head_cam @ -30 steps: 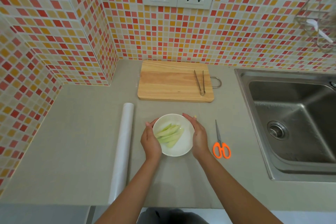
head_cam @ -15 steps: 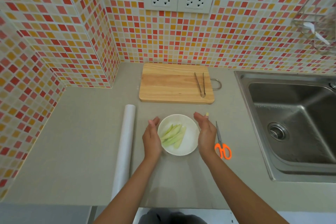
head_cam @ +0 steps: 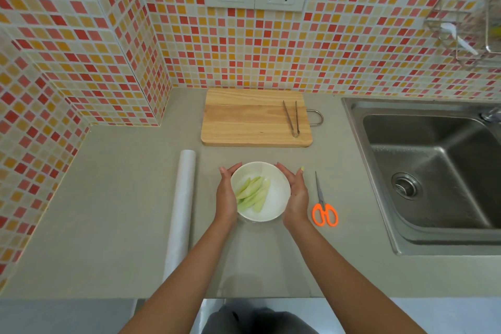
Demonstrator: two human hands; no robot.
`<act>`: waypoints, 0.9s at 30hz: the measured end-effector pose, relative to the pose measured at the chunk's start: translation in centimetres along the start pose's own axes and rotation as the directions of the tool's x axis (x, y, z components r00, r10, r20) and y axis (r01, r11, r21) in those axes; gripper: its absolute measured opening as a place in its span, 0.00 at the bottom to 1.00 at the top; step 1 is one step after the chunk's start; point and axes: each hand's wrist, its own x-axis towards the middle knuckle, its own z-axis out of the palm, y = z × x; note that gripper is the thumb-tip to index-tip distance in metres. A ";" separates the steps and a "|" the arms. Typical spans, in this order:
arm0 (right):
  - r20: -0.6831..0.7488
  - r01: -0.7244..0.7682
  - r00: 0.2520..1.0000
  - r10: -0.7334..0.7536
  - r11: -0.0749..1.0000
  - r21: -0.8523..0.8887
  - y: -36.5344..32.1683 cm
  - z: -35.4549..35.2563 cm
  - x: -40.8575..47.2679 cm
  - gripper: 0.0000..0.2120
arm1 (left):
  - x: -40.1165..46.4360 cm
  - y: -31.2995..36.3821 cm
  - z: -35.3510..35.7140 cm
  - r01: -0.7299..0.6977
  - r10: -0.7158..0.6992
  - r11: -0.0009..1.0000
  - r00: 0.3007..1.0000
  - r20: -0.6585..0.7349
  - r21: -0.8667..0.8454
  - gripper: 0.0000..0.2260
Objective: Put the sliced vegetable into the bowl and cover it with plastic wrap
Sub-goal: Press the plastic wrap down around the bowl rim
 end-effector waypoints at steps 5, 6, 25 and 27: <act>0.064 -0.017 0.998 0.028 0.986 -0.167 -1.5 -0.1 0.8 0.26 | -0.3 -0.2 -0.3 0.033 -0.031 0.998 0.999 0.036 -0.048 0.28; 0.048 0.000 0.999 0.010 0.980 -0.201 -1.9 0.0 0.9 0.28 | -0.3 -0.3 -0.5 0.030 -0.029 0.999 0.999 0.040 -0.032 0.28; 0.037 0.094 0.996 -0.086 0.891 -0.443 -2.3 -0.2 1.5 0.28 | 3.1 1.8 -3.5 0.147 -0.231 0.937 0.941 0.248 0.316 0.09; 0.035 0.099 0.995 -0.093 0.888 -0.450 -2.2 -0.3 1.7 0.28 | 3.1 1.9 -3.1 0.121 -0.213 0.929 0.947 0.238 0.350 0.12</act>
